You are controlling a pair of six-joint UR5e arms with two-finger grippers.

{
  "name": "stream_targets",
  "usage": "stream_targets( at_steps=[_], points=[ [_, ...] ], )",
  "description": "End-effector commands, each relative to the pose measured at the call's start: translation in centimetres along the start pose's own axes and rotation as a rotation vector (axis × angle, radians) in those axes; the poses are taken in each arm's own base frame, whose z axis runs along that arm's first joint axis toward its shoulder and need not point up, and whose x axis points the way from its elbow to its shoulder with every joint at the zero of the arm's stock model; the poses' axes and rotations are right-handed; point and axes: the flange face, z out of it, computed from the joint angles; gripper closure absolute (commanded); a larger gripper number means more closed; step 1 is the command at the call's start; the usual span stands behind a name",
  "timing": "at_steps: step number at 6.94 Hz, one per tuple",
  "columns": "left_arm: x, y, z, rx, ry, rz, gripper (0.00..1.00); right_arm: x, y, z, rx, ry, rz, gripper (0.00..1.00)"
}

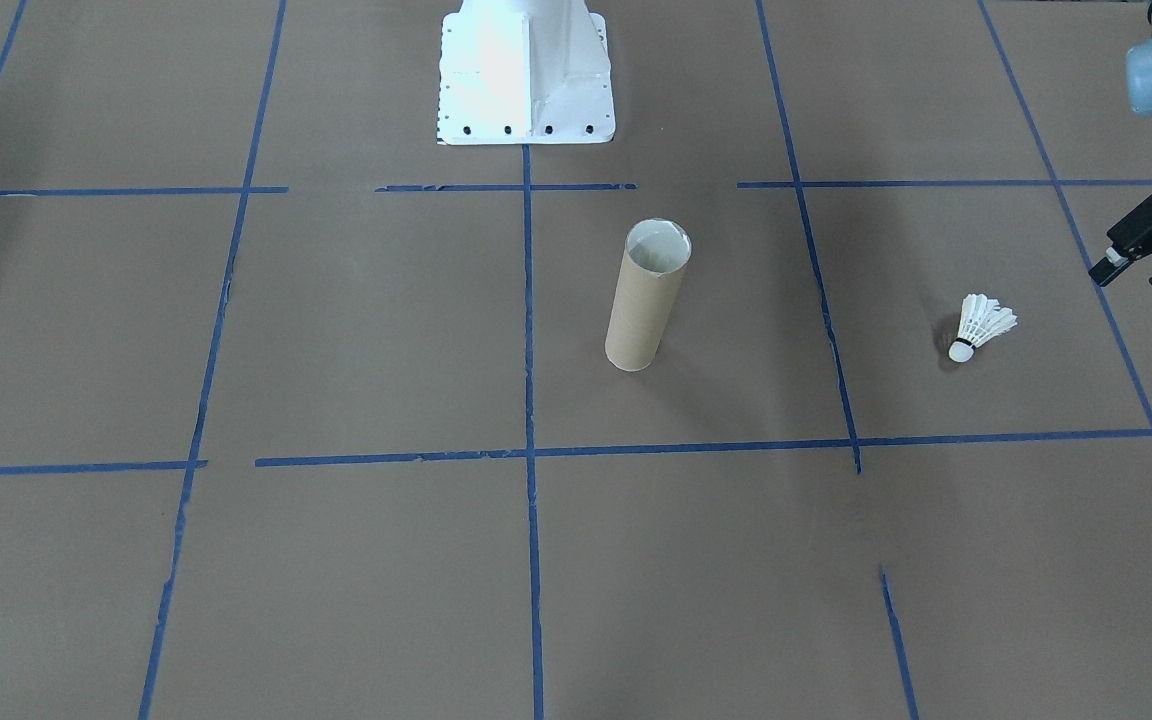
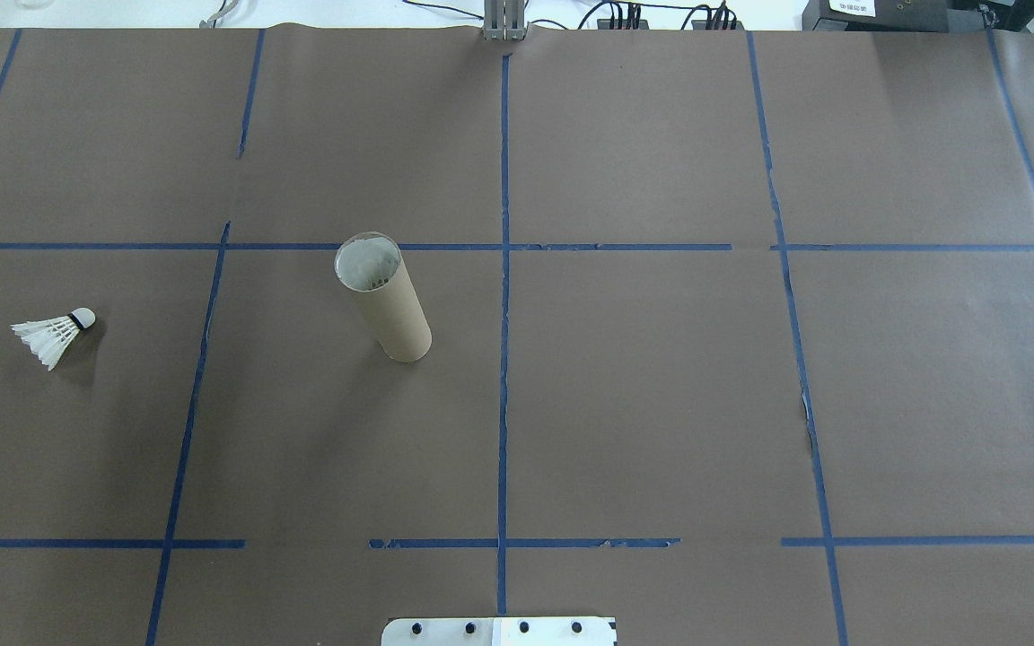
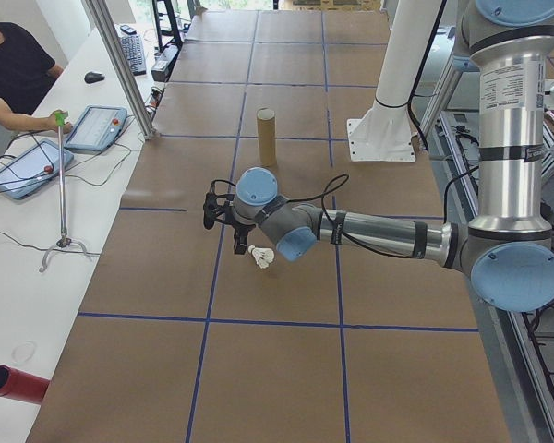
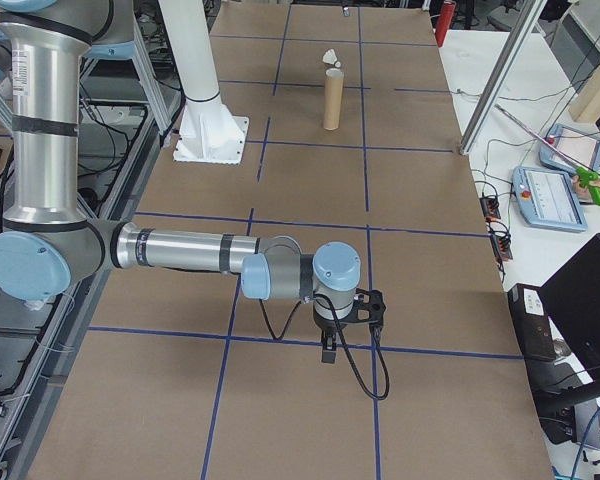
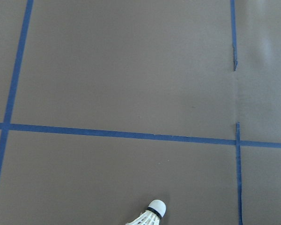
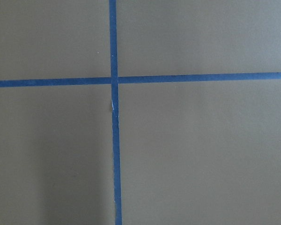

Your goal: Collect badminton balls into bucket

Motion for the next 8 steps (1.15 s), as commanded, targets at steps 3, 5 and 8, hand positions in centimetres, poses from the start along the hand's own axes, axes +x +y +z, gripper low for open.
stream_targets(
  at_steps=[3, 5, 8],
  points=[
    [-7.5, 5.7, 2.9, 0.116, 0.085, -0.117, 0.00, 0.0, 0.0, 0.0, 0.000, 0.000, 0.000, 0.00],
    [-7.5, 7.3, 4.5, 0.098, 0.130, -0.240, 0.00, 0.0, 0.0, 0.0, 0.000, 0.000, 0.000, 0.00],
    [-3.6, 10.2, 9.6, 0.121, 0.184, -0.449, 0.00, 0.0, 0.0, 0.0, 0.000, 0.000, 0.000, 0.00]
  ],
)
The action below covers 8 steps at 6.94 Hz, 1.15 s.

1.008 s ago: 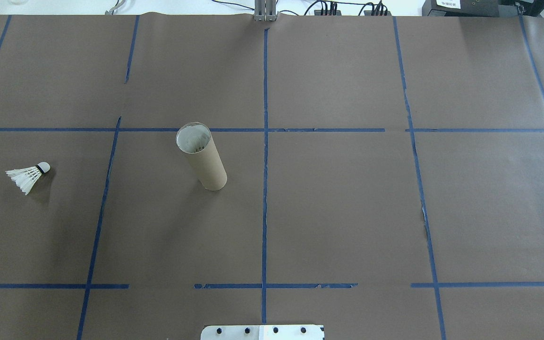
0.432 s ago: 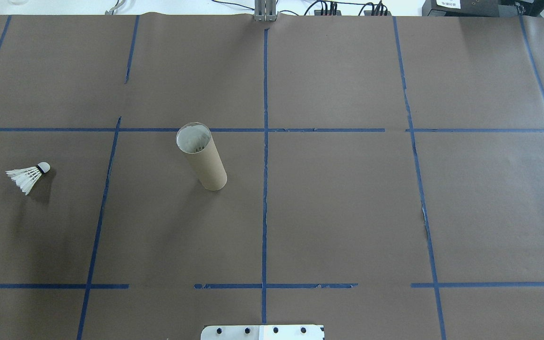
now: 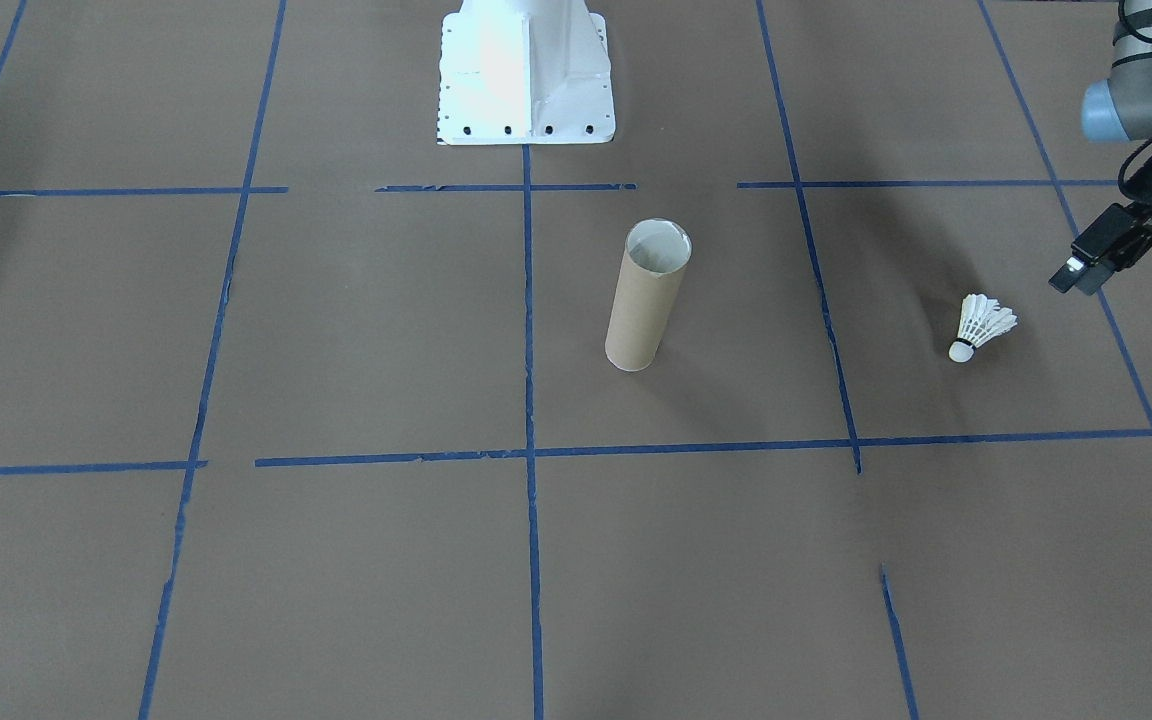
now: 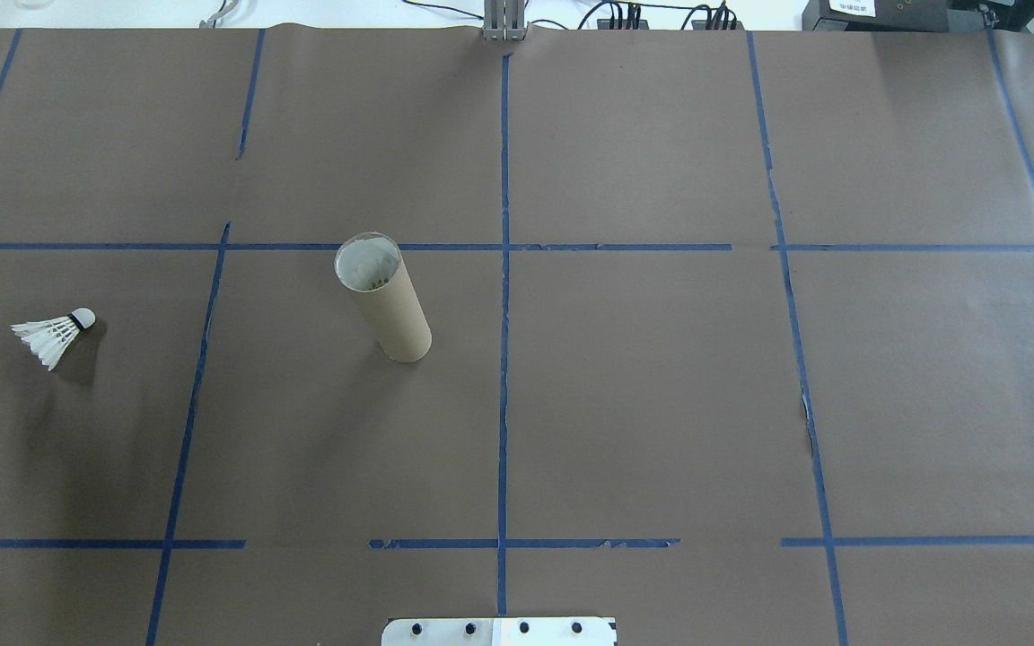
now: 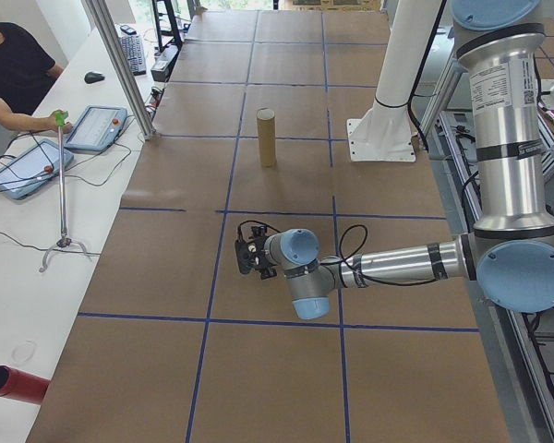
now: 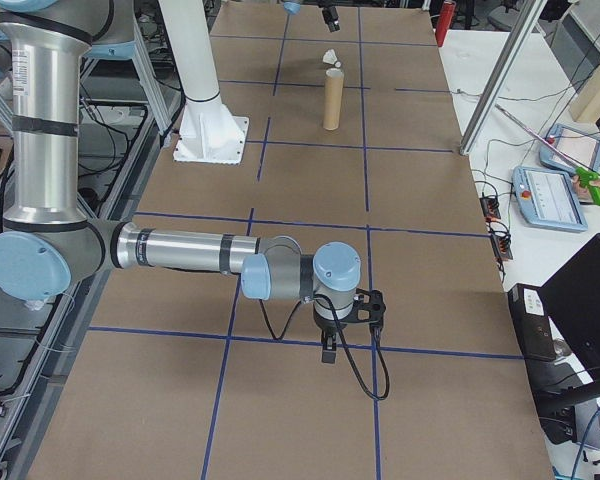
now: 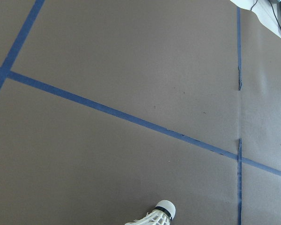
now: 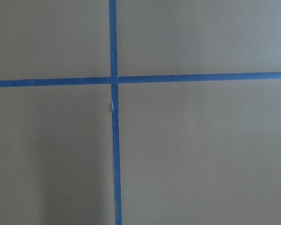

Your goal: Collect badminton balls into bucket

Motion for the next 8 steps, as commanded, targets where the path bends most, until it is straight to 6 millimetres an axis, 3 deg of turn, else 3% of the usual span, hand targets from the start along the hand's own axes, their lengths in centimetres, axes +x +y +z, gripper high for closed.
stream_targets(
  at_steps=[1, 6, 7, 8],
  points=[
    [0.9, 3.3, 3.7, 0.030, 0.018, -0.122, 0.00, 0.0, 0.0, 0.0, 0.000, 0.000, 0.000, 0.00],
    [1.6, 4.1, 7.5, 0.040, 0.011, -0.131, 0.00, 0.0, 0.0, 0.0, 0.000, 0.000, 0.000, 0.00],
    [1.4, 3.9, 7.9, 0.051, 0.007, -0.130, 0.11, 0.0, 0.0, 0.0, 0.000, 0.000, 0.000, 0.00],
    [1.5, 3.7, 7.8, 0.072, 0.014, -0.126, 0.47, 0.0, 0.0, 0.0, 0.000, 0.002, 0.000, 0.00]
  ],
)
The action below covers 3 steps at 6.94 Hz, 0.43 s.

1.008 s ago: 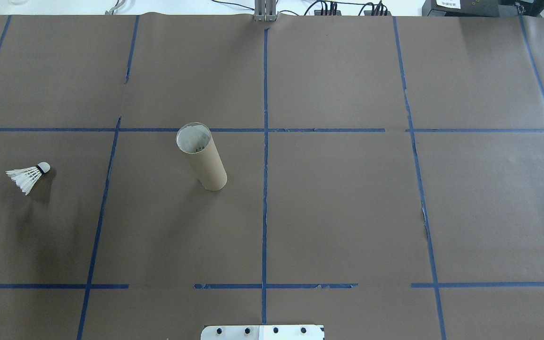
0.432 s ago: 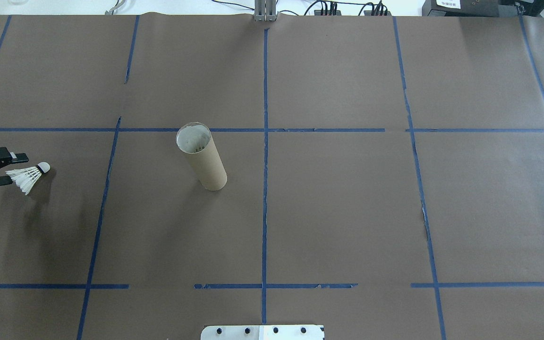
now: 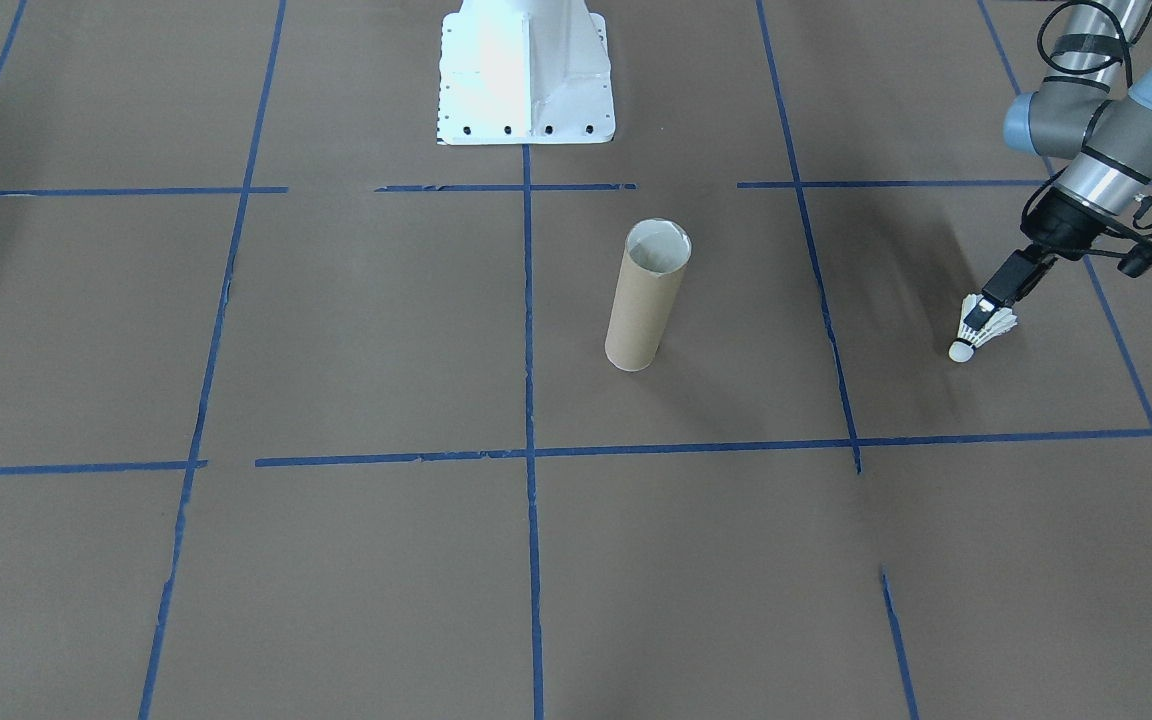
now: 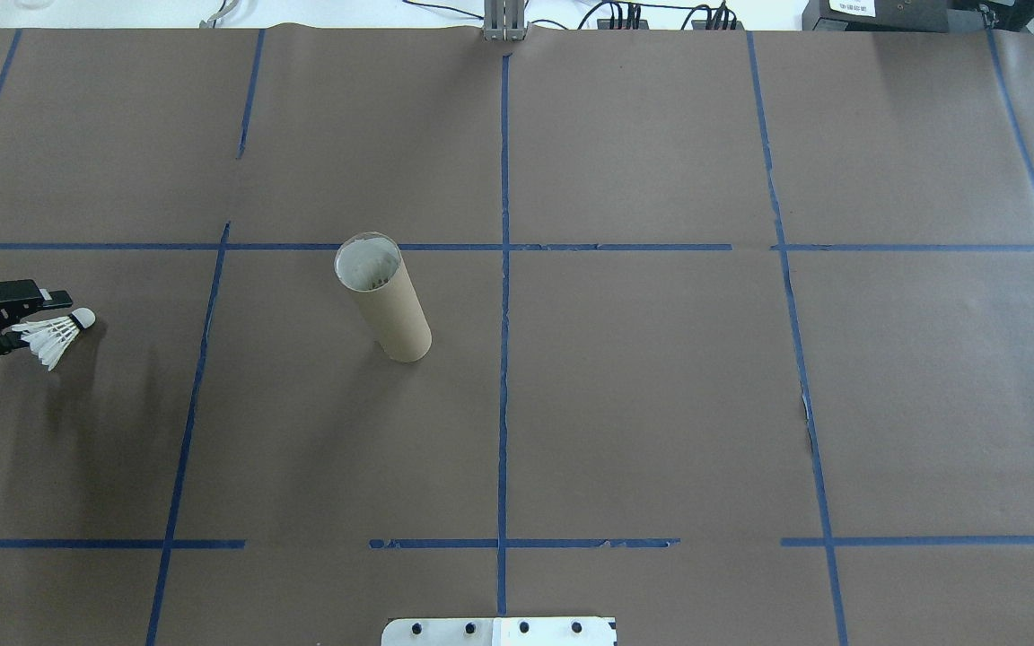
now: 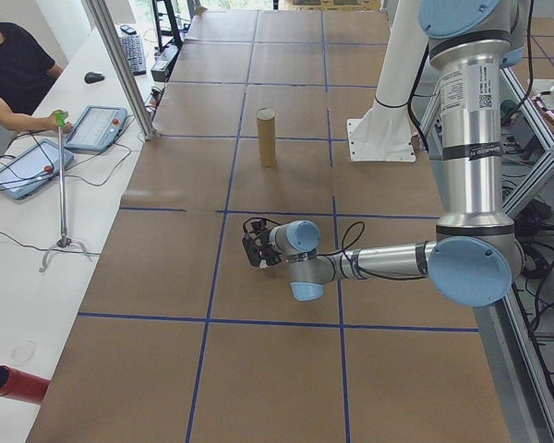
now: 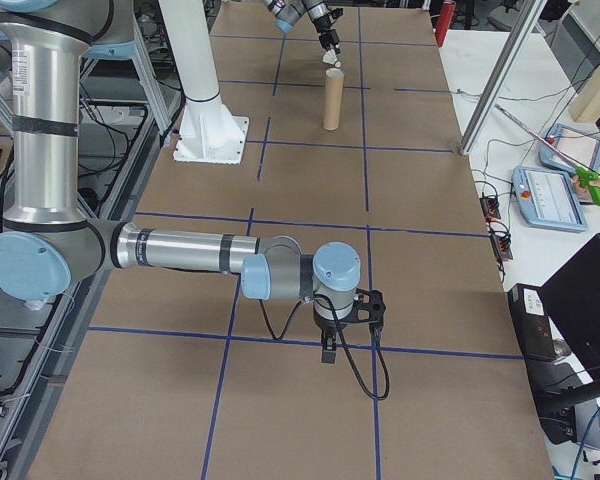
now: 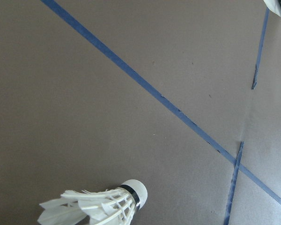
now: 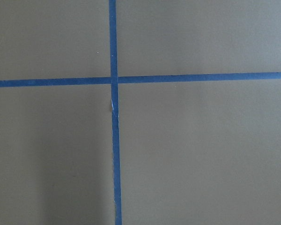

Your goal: Collect badminton balls into bucket

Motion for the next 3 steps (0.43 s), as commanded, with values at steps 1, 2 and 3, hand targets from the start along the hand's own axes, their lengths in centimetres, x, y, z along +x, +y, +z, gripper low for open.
stream_targets(
  at_steps=[1, 2, 3],
  points=[
    [0.07, -0.14, 0.23, 0.017, 0.007, 0.006, 0.90, 0.00, 0.00, 0.00, 0.000, 0.000, 0.000, 0.00],
    [0.24, -0.12, 0.32, 0.015, 0.010, 0.015, 1.00, 0.00, 0.00, 0.00, 0.000, 0.000, 0.000, 0.00],
    [0.97, -0.03, 0.66, 0.001, 0.018, 0.018, 1.00, -0.05, -0.01, -0.05, 0.001, 0.000, -0.001, 0.00]
  ],
)
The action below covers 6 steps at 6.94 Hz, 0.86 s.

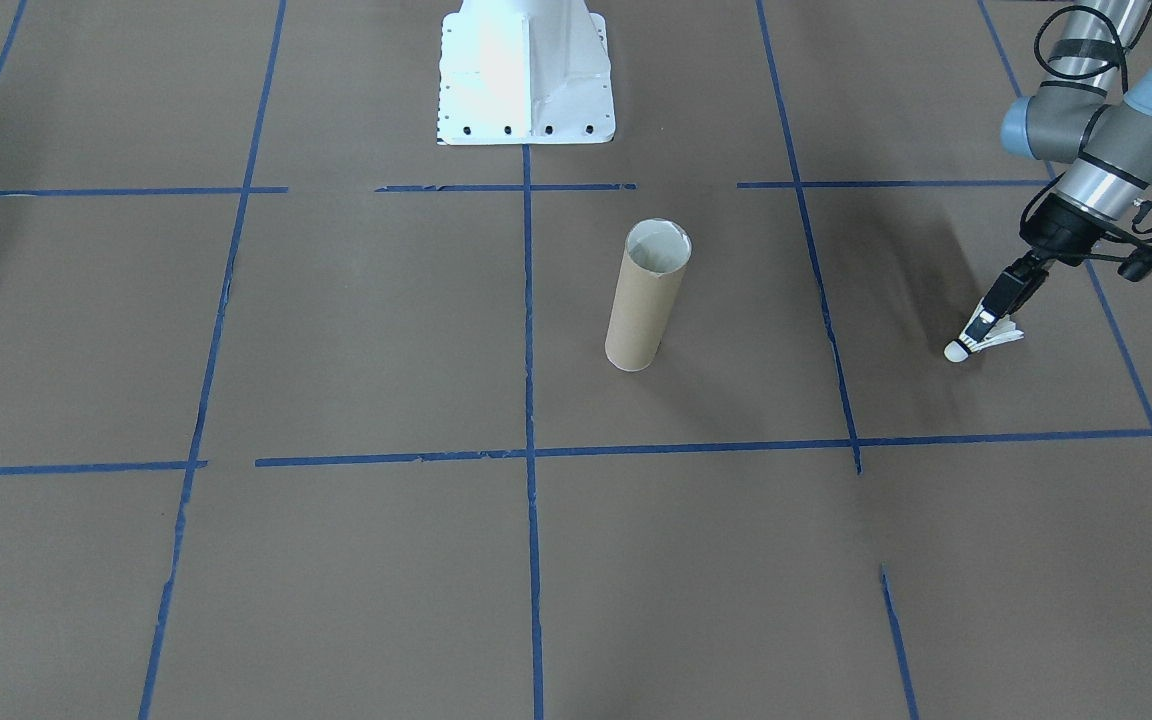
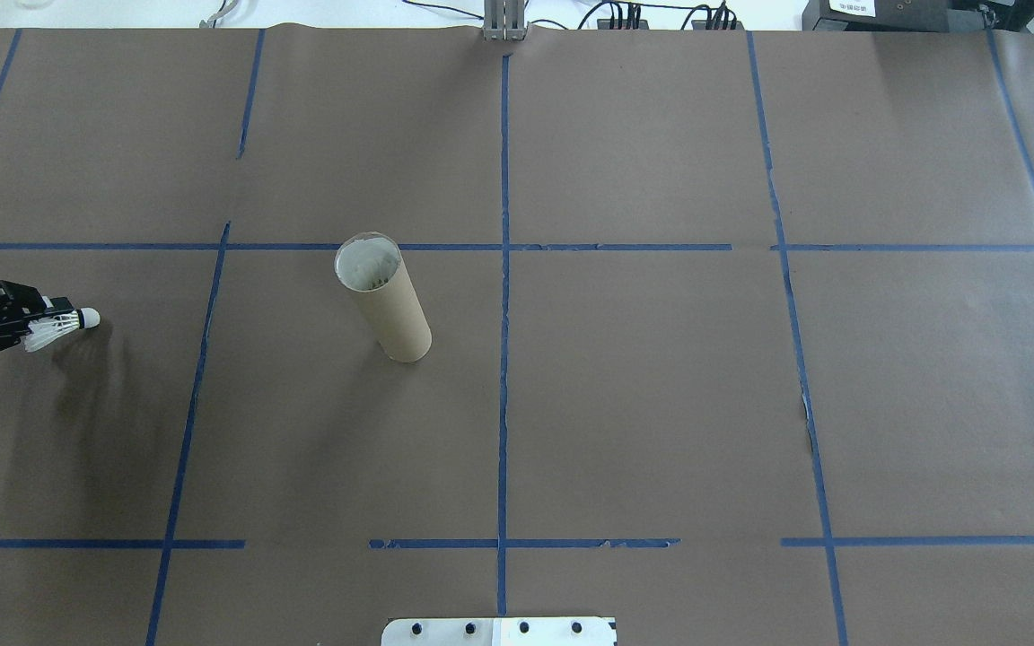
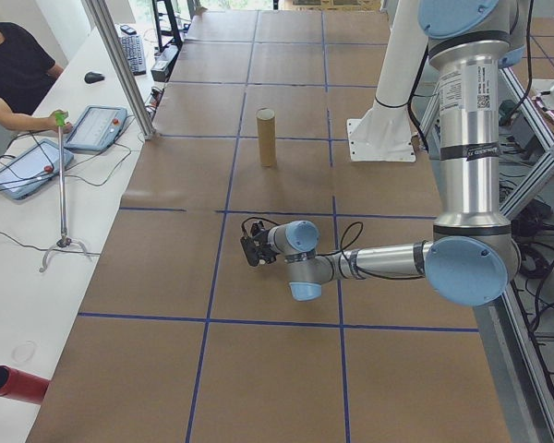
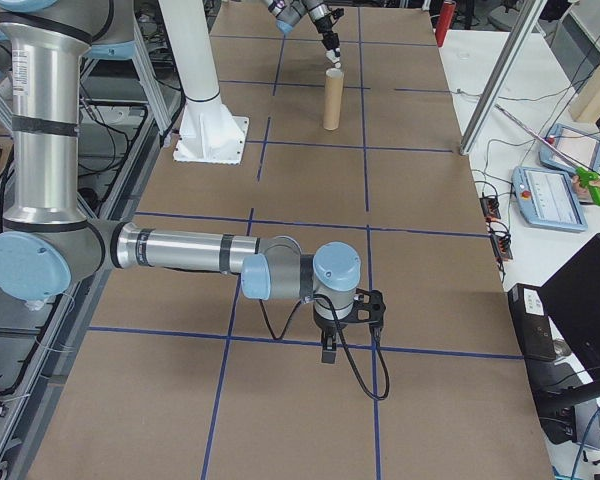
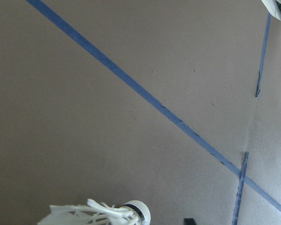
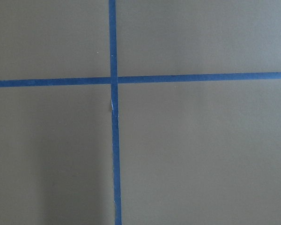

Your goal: Collect badminton balls into bucket

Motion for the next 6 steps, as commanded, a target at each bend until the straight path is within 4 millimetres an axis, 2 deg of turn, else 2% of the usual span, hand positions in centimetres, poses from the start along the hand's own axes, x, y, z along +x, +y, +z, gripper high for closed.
stream_targets(
  at_steps=[1, 2, 3, 4, 5, 6],
  points=[
    [1.2, 0.9, 0.0, -0.084, 0.011, 0.010, 1.00, 0.0, 0.0, 0.0, 0.001, 0.000, -0.001, 0.00],
    [2.8, 2.3, -1.2, -0.223, 0.019, 0.022, 1.00, 0.0, 0.0, 0.0, 0.000, 0.000, 0.000, 0.00],
    [5.3, -0.6, -4.2, -0.244, 0.031, 0.002, 1.00, 0.0, 0.0, 0.0, 0.001, 0.000, -0.001, 0.00],
    [8.9, -1.7, -6.7, -0.283, 0.014, -0.025, 1.00, 0.0, 0.0, 0.0, 0.001, 0.000, -0.001, 0.00],
    [12.4, -1.0, -8.3, -0.321, 0.012, -0.025, 1.00, 0.0, 0.0, 0.0, 0.001, 0.000, -0.001, 0.00],
    [16.4, 0.7, -10.1, -0.354, 0.029, -0.005, 1.00, 0.0, 0.0, 0.0, 0.001, 0.000, -0.001, 0.00]
  ],
)
